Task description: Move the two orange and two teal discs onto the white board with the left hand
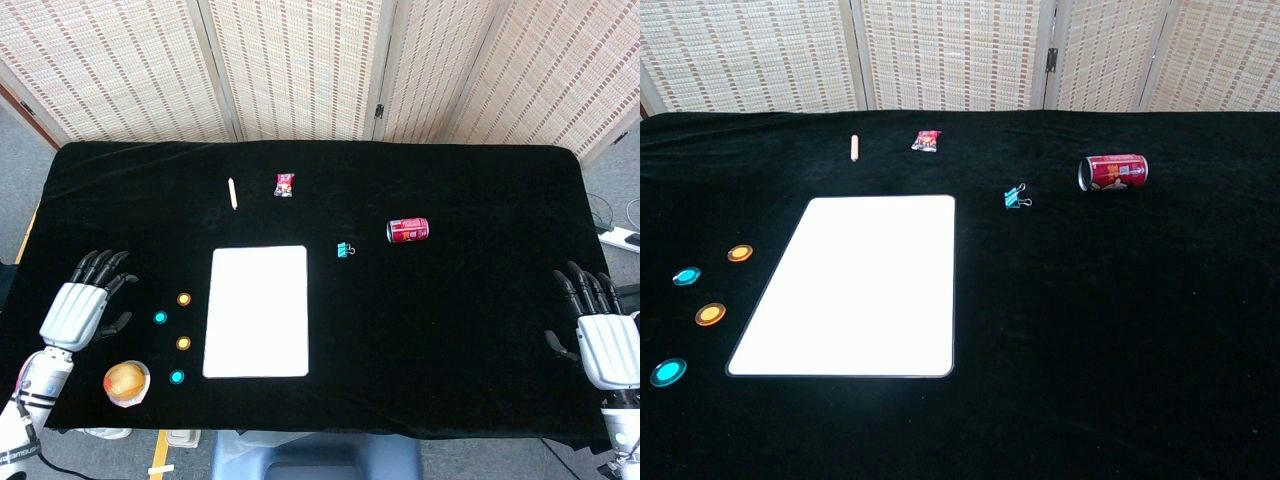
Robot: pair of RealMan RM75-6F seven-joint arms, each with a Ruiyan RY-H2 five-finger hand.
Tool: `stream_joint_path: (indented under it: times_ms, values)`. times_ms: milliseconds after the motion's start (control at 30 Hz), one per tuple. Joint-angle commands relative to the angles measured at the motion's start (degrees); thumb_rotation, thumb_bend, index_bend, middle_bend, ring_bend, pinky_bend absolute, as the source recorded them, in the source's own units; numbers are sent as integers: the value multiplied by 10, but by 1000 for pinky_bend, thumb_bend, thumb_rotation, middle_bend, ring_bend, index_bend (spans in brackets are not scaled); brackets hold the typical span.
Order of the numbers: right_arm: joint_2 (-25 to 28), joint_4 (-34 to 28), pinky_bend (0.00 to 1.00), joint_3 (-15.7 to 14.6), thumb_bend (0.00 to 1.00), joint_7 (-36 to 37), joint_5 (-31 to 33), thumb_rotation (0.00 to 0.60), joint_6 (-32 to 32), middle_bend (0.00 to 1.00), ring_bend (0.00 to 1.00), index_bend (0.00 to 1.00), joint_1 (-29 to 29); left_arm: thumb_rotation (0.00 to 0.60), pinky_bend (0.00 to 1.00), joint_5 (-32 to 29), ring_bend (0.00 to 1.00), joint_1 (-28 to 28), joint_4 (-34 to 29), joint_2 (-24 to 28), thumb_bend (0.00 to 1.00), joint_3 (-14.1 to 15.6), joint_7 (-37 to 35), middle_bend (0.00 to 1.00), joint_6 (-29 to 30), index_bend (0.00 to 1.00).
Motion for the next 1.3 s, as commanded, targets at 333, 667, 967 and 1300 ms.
stream_joint_path:
  times_ms: [333,667,967,1300]
  values:
    - [7,-7,36,2,338,-3,3,600,-2,27,57,0,2,600,0,-35,48,-90,73,-71,358,-3,-4,129,-127,365]
    - [10,-12,36,3,339,-5,5,600,-5,27,53,0,4,600,0,-58,48,-117,124,-125,361,7,-2,129,-165,400]
    - [9,-8,36,2,338,0,6,600,-7,28,48,0,4,600,0,-81,48,-134,160,-163,360,9,18,129,-186,416]
    - [7,1,36,1,338,8,9,600,-7,27,46,0,3,600,0,-109,48,-143,185,-185,361,12,31,129,-207,438]
